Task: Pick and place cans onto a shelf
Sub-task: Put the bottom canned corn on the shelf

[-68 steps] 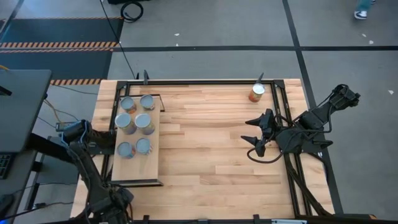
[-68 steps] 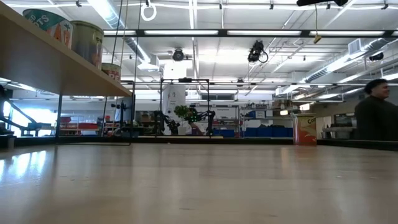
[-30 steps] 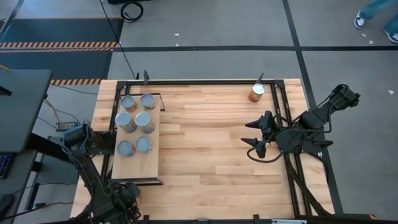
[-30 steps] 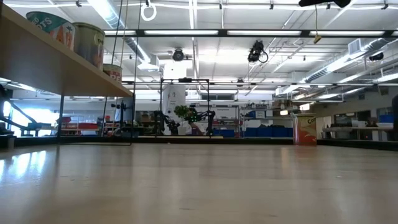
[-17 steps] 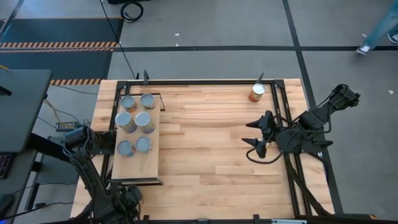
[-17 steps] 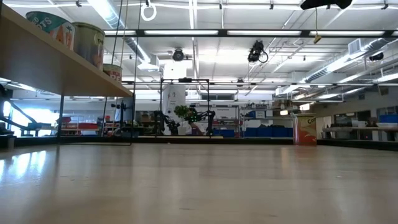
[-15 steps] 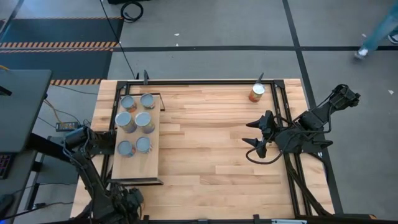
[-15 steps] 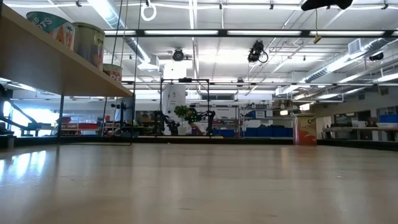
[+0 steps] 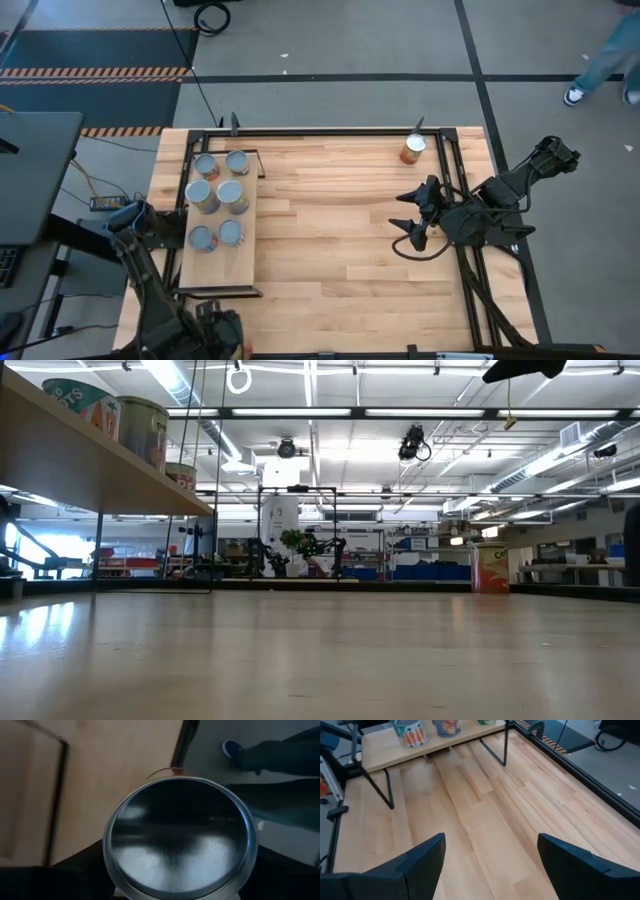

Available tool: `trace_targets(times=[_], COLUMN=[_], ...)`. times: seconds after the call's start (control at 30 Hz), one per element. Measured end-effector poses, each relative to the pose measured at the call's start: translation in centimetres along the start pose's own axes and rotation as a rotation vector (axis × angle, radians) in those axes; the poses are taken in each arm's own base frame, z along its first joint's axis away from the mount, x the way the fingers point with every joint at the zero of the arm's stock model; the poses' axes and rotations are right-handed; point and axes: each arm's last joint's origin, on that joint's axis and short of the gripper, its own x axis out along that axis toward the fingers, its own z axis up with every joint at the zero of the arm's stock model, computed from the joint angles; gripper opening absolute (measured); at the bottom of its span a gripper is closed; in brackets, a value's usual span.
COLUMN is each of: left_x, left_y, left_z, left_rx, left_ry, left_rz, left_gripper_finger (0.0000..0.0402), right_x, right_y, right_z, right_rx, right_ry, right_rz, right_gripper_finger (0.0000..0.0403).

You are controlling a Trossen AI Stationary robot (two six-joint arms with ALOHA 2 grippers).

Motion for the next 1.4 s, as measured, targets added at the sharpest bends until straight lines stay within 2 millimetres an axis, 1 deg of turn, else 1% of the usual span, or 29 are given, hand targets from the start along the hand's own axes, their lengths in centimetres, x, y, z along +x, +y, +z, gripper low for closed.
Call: trace_targets(times=[0.1, 0.17, 0.3, 0.4, 0.5, 0.6, 0.73, 0.87, 1.07, 1.17, 1.27, 1.4], left_x=[-1.3, -2.3, -5.1, -7.5, -10.0, -11.4, -12.9, -13.2, -13.1, -13.4, -13.4, -13.2], left_y=[0.5, 0.5, 0.7, 1.6, 3.0, 4.0, 5.3, 7.1, 10.4, 12.0, 13.5, 15.5], left_z=[1.5, 2.7, 5.1, 6.7, 7.4, 8.1, 8.1, 7.5, 4.8, 3.4, 2.2, 0.6], left_rx=[0.027, 0.035, 0.08, 0.083, 0.09, 0.113, 0.138, 0.103, -0.016, -0.132, -0.298, -0.48], left_ry=[-0.016, -0.034, -0.129, -0.201, -0.247, -0.264, -0.275, -0.268, -0.139, -0.063, 0.017, 0.069], left_rz=[0.029, 0.012, -0.023, 0.012, 0.09, 0.073, 0.052, 0.078, 0.052, 0.017, -0.008, 0.0], left_gripper_finger=[0.0309, 0.0309, 0.0308, 0.0308, 0.0308, 0.0308, 0.0308, 0.0307, 0.0307, 0.0307, 0.0309, 0.0311], right_x=[0.2, 0.2, 0.2, 0.2, 0.2, 0.2, 0.2, 0.3, 0.2, 0.2, 0.2, 0.3], right_y=[-0.2, -0.2, -0.2, -0.2, -0.2, -0.2, -0.2, -0.1, -0.1, -0.1, 0.0, 0.0], right_z=[0.1, 0.2, 0.2, 0.2, 0.2, 0.2, 0.1, 0.2, 0.2, 0.2, 0.3, 0.4], right_rx=[0.004, 0.007, 0.008, 0.011, 0.014, 0.016, 0.02, 0.05, 0.08, 0.094, 0.115, 0.121], right_ry=[-0.002, -0.002, 0.008, 0.008, 0.009, 0.01, 0.012, 0.009, 0.005, 0.005, 0.001, -0.014], right_rz=[-0.012, -0.015, -0.005, -0.004, -0.003, -0.001, 0.003, 0.007, 0.013, 0.012, 0.015, 0.005], right_gripper_finger=[0.0322, 0.0322, 0.0322, 0.0322, 0.0322, 0.0322, 0.0322, 0.0322, 0.0322, 0.0322, 0.0322, 0.0322])
